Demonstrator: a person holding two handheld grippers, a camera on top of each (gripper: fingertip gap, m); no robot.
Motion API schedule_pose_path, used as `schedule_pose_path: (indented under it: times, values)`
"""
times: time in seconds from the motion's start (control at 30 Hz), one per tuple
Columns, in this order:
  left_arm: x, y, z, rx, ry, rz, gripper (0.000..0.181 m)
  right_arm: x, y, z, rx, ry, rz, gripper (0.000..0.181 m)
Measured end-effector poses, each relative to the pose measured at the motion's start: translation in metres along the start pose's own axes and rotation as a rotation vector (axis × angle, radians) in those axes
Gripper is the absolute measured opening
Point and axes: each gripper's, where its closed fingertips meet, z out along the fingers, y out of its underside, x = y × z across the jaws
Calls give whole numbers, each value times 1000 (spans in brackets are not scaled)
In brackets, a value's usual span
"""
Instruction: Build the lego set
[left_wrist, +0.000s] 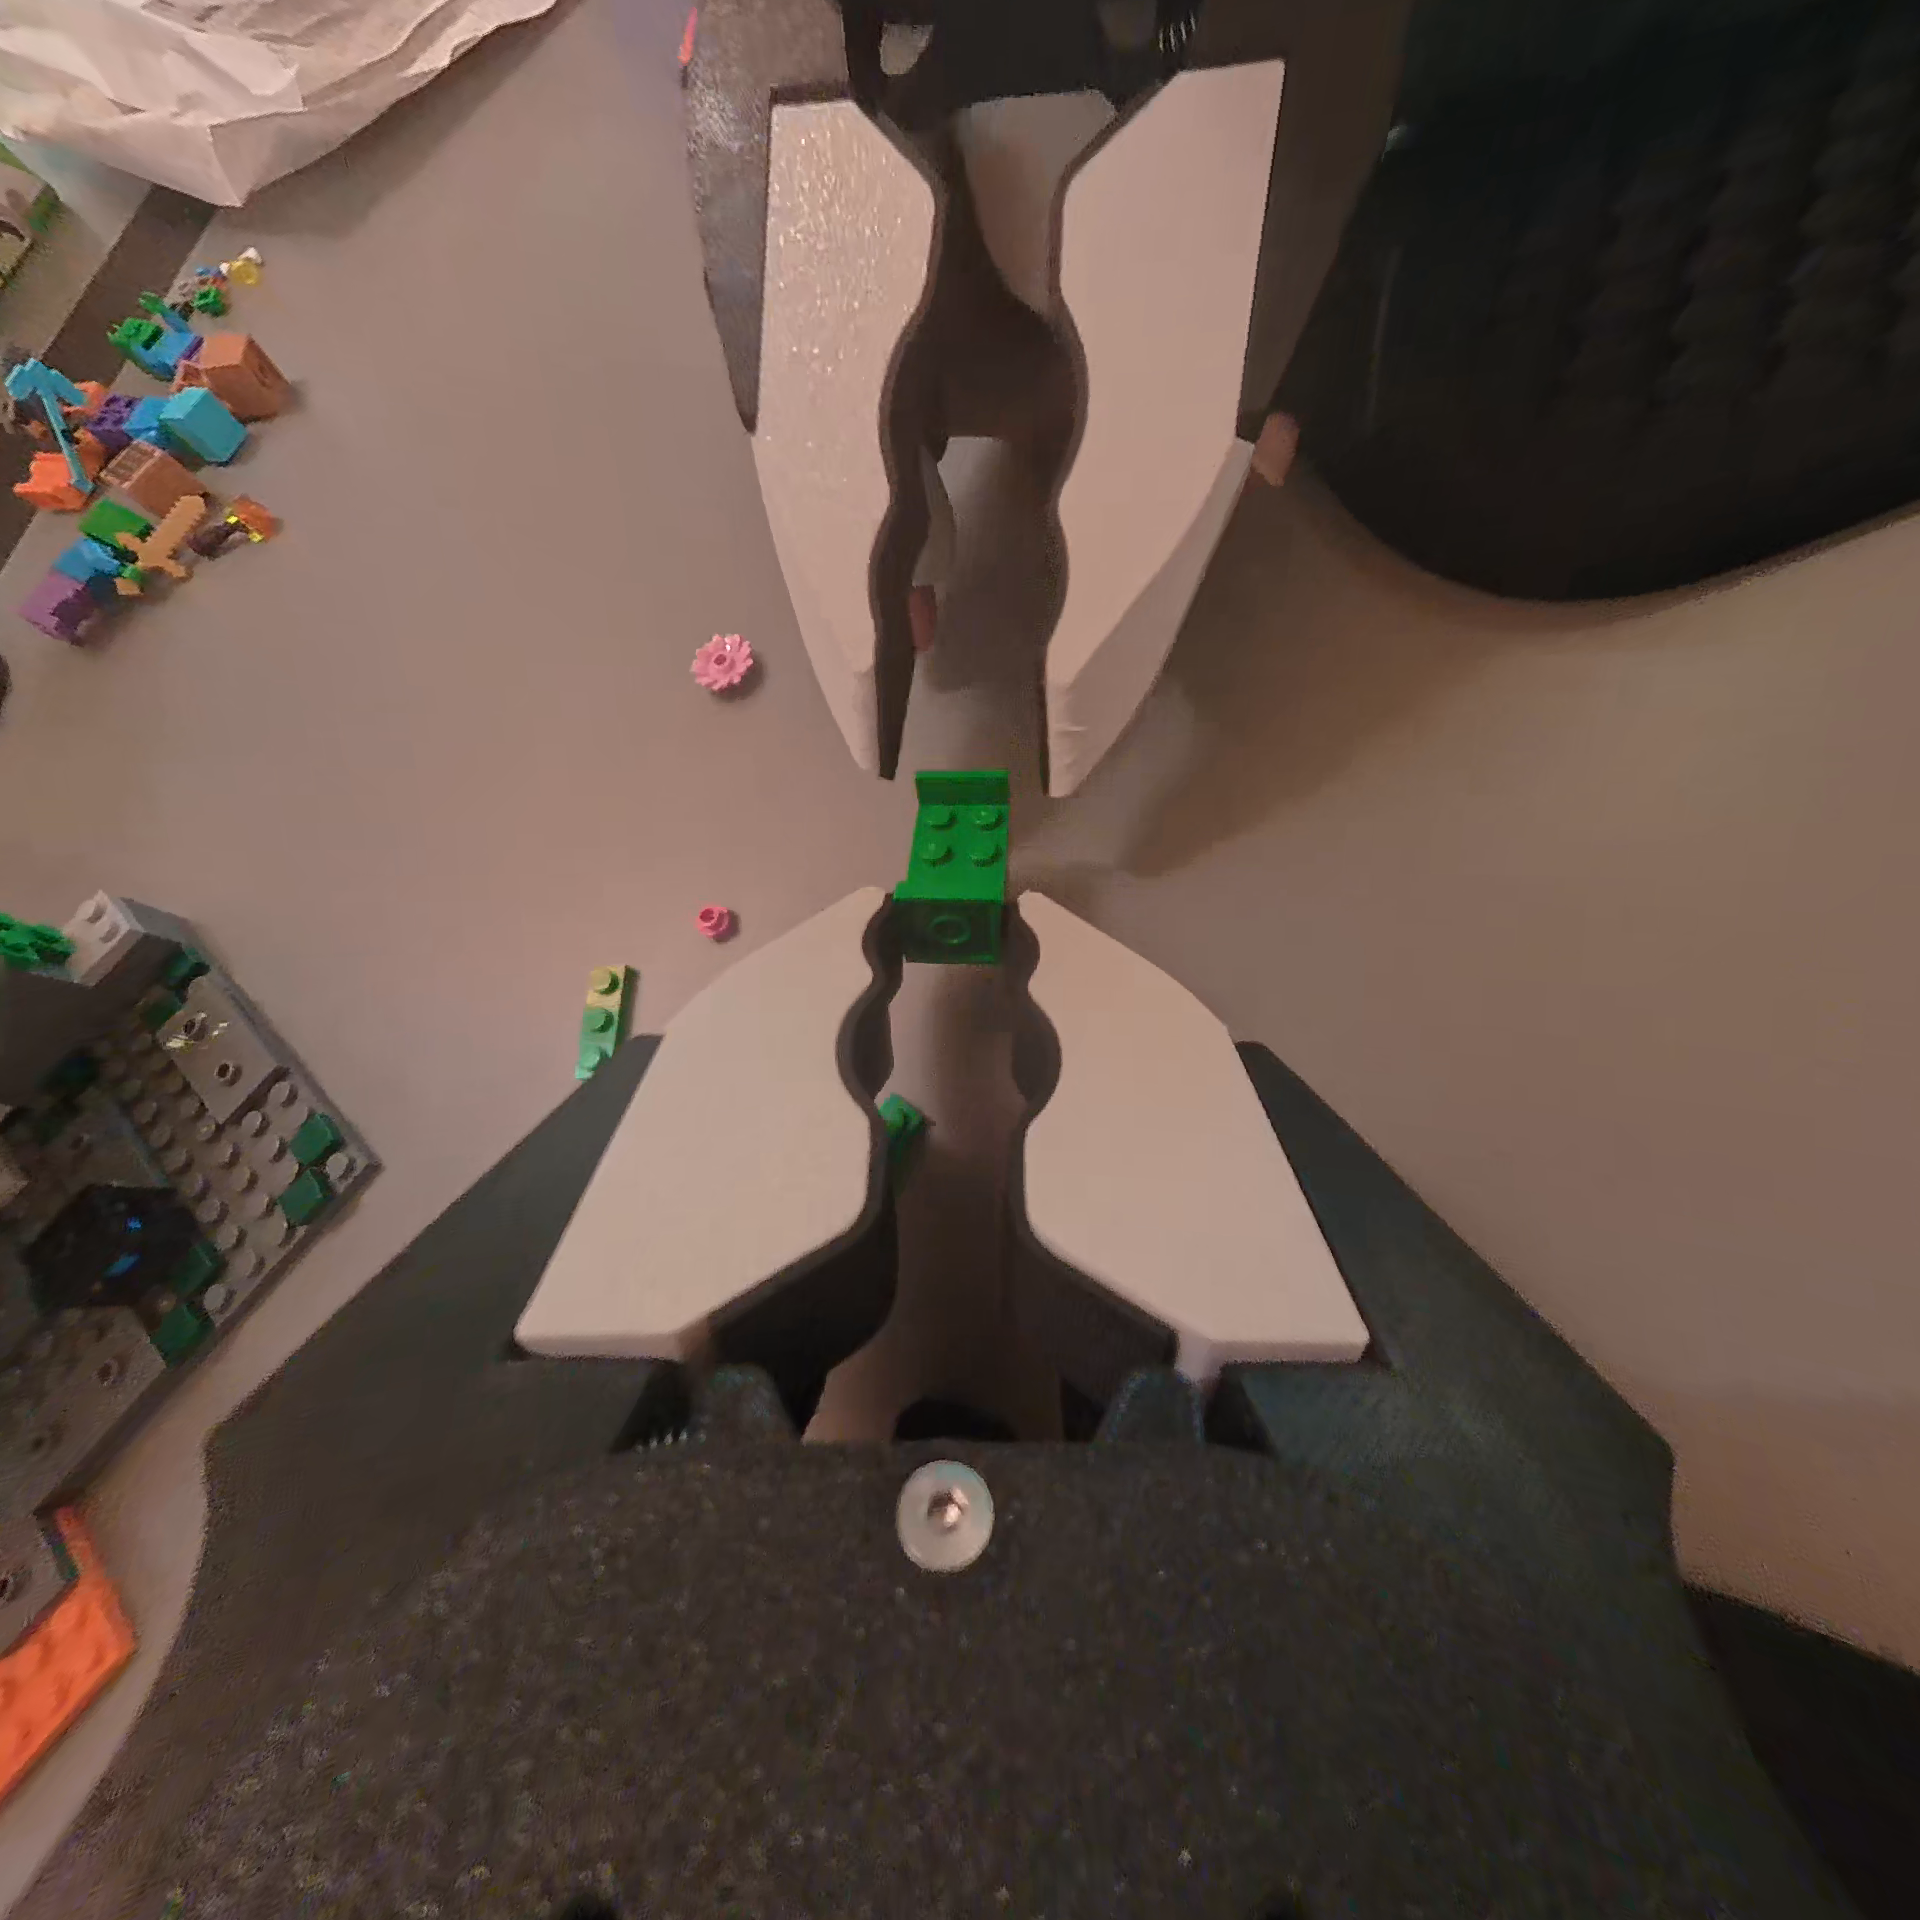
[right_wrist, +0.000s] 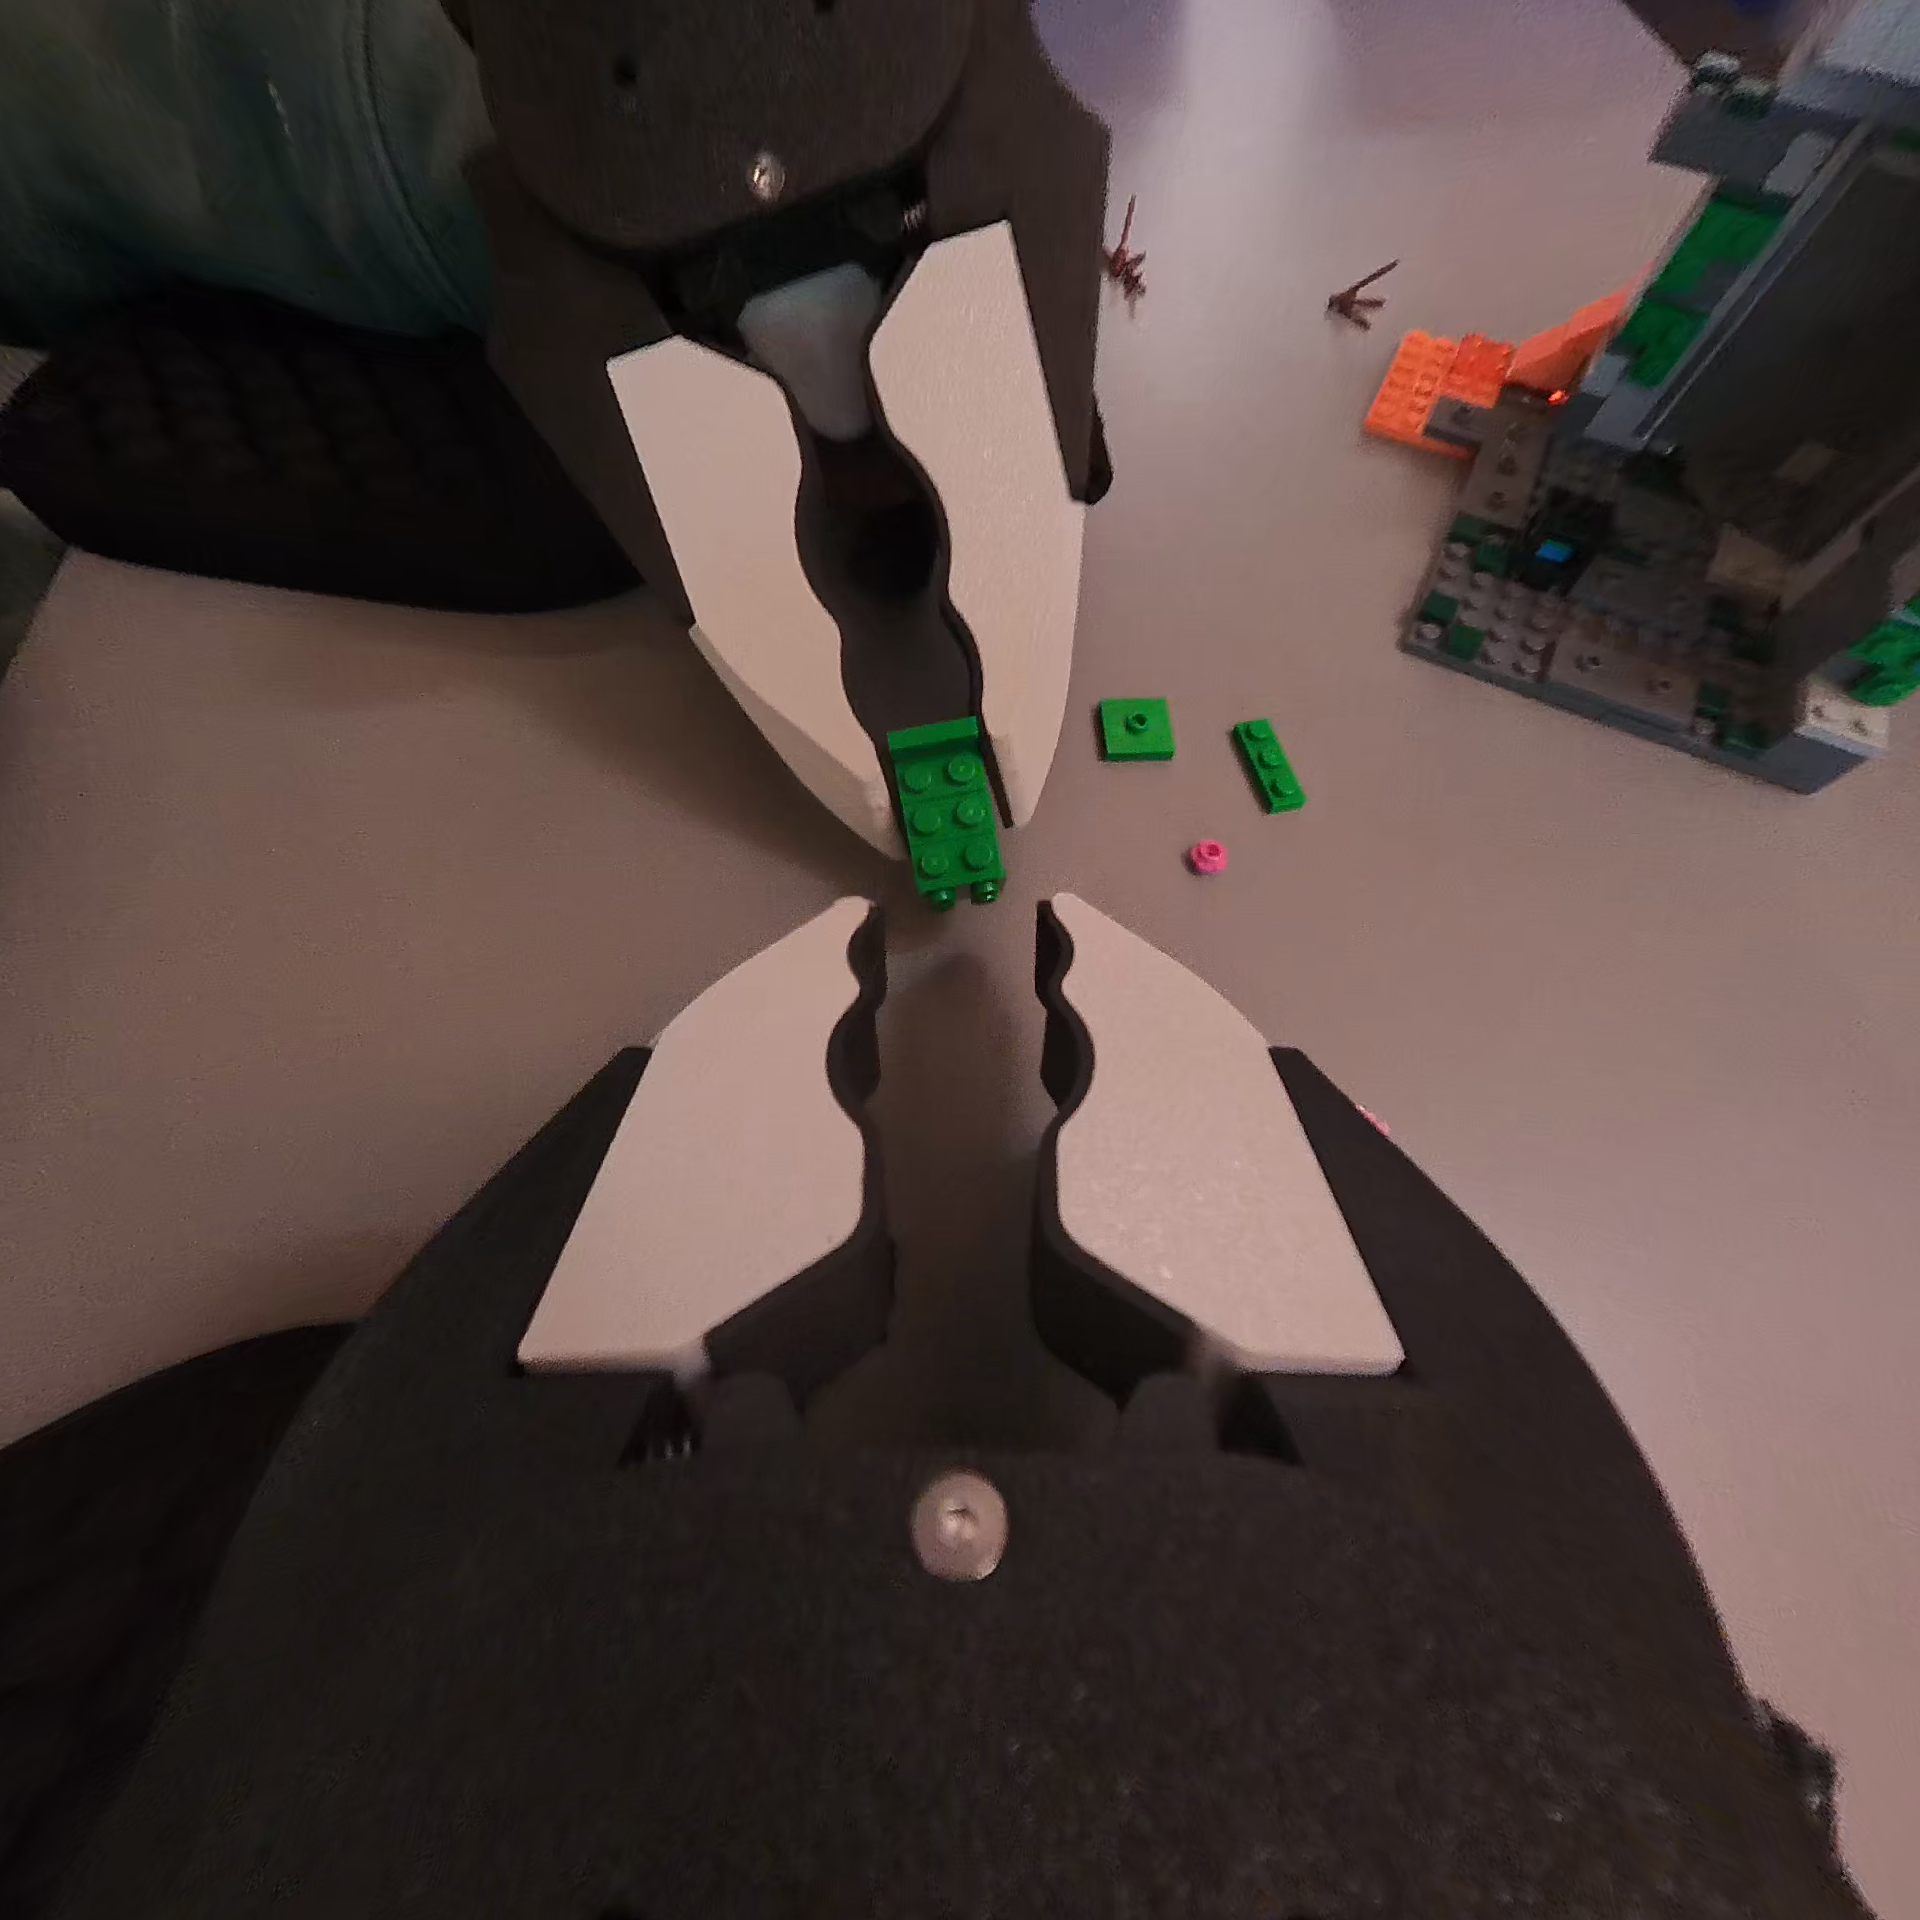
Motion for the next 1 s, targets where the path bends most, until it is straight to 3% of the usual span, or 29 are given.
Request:
schedule_pose_path:
  times: [0.27, 0.33, 0.43, 0.63, 0.8, 1.0]
  values:
    - [7, 6, 2, -38, 35, 38, 19, -2, 5, 13, -83, 33, -87, 17]
    - [6, 5, 0, -30, 32, 43, 30, -2, 7, 11, -106, 32, -82, 17]
    - [-4, 3, -15, 0, 2, 41, 36, 1, 13, 5, -154, 46, -73, 17]
    - [-34, 11, -52, 23, -93, -1, 29, 1, 16, 2, -203, 64, -74, 25]
    - [-31, 27, -45, -50, -67, -2, 26, 8, 7, -8, -101, 56, -24, 33]
    - [-19, 34, -34, -90, -11, -3, 24, 44, -7, -49, 110, 145, 60, 34]
